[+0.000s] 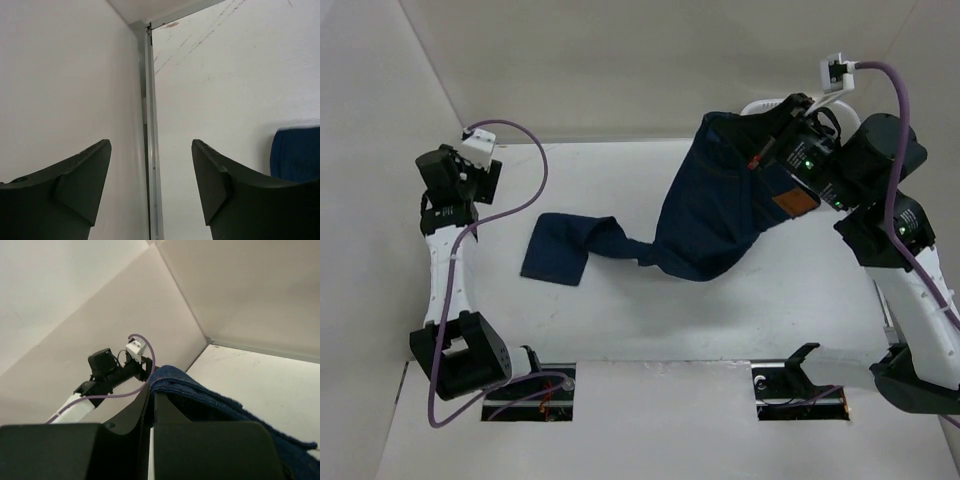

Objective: Fold and stack the trousers
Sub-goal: Flatten the trousers out

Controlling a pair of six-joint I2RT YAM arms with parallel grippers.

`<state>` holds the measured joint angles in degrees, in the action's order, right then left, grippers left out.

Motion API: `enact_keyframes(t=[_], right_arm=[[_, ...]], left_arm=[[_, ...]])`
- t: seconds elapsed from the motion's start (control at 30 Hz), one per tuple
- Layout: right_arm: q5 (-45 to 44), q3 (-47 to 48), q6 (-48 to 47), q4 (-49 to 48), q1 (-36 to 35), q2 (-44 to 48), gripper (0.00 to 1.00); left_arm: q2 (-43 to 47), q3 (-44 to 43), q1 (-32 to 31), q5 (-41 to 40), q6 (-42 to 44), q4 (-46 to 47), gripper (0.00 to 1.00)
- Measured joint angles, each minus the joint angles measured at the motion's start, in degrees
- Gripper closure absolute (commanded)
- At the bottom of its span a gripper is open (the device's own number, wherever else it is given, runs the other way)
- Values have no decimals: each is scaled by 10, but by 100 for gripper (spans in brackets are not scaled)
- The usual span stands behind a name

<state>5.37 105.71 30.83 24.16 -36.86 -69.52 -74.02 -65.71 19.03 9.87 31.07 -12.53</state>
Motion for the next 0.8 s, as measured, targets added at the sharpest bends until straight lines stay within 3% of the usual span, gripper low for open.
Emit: enact_keyframes(t=[0.13, 0.33, 0.4, 0.47, 0.57, 0.63, 0.8], right_arm=[[4, 0, -13, 37, 12, -2, 100], [18, 16, -21, 80, 29, -12, 100], [17, 82, -28, 110, 31, -39, 100], [17, 209, -43, 133, 20, -98, 100], [17, 457, -75, 131, -19, -219, 100], [22, 543, -96, 99, -50, -264, 100], [76, 460, -127, 30, -96, -258, 99]], left_arm=[[-3, -4, -63, -1, 18, -28, 30], [31, 61, -279, 55, 20, -113, 29], [38, 83, -339, 69, 7, -139, 29], [39, 89, -381, 77, -10, -162, 27], [46, 84, -396, 84, -35, -165, 26], [50, 70, -383, 82, -48, -162, 26], [74, 59, -324, 54, -67, -116, 25]])
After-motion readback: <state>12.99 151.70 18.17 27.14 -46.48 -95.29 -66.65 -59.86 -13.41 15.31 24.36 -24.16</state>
